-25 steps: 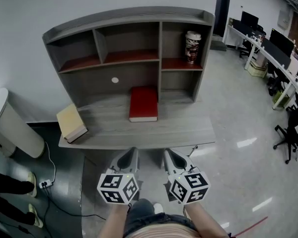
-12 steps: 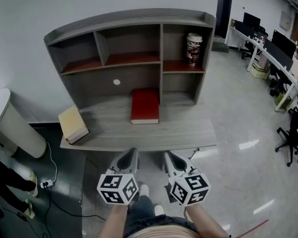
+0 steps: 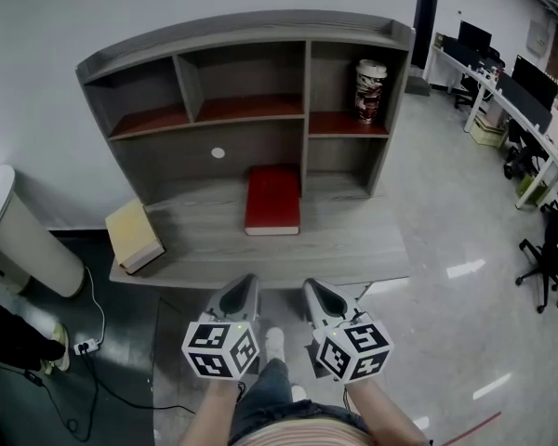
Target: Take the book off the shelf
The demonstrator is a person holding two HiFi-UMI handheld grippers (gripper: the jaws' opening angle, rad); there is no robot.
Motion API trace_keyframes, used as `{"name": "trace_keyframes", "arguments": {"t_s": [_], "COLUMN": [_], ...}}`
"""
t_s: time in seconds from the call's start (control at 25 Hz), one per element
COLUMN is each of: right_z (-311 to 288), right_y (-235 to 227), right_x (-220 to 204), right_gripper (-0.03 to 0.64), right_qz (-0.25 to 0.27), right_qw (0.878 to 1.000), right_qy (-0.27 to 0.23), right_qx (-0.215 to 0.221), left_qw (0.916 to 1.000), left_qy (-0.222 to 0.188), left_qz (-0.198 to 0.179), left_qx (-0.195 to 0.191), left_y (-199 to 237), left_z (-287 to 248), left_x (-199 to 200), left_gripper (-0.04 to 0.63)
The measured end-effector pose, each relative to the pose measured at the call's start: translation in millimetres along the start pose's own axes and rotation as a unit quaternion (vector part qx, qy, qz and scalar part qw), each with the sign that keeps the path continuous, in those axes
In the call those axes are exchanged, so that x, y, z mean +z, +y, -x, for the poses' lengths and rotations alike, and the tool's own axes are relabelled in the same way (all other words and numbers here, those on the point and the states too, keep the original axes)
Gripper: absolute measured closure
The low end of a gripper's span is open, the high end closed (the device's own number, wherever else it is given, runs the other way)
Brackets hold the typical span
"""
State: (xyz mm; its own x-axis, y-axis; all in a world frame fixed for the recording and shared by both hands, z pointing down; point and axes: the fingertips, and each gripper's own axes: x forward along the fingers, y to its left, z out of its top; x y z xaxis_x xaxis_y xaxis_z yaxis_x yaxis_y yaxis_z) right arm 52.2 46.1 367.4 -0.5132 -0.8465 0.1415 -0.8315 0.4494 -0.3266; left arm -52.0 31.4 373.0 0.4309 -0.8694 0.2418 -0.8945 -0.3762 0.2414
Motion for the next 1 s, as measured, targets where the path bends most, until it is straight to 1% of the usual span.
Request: {"name": "trace_keyframes", "arguments": {"t_s": [0.28, 0.64, 1.0], "right_z": [-33, -88, -143], "right_y": [-18, -47, -71], "right_x": [1, 4, 11], "right_gripper": [0.607, 0.606, 0.606], "right_qz": [-0.001, -0.017, -0.022], "right_qw": [1.000, 0.999, 0.998], "right_qy": [0.015, 0.035, 0.048], "right_qx": [-0.007, -0.021, -0.036], "left_qw": [1.0000, 0.9995, 0.9987], "left_qy": [0.001, 0.022, 0.039], "left_qz": [0.008, 0.024, 0.028], "left_qx": [-0.004, -0.005, -0.015], "left_y": [19, 51, 77], "left_z": [-33, -88, -143], "left_x": [9, 12, 23], "left_gripper": [0.583, 0.583, 0.583]}}
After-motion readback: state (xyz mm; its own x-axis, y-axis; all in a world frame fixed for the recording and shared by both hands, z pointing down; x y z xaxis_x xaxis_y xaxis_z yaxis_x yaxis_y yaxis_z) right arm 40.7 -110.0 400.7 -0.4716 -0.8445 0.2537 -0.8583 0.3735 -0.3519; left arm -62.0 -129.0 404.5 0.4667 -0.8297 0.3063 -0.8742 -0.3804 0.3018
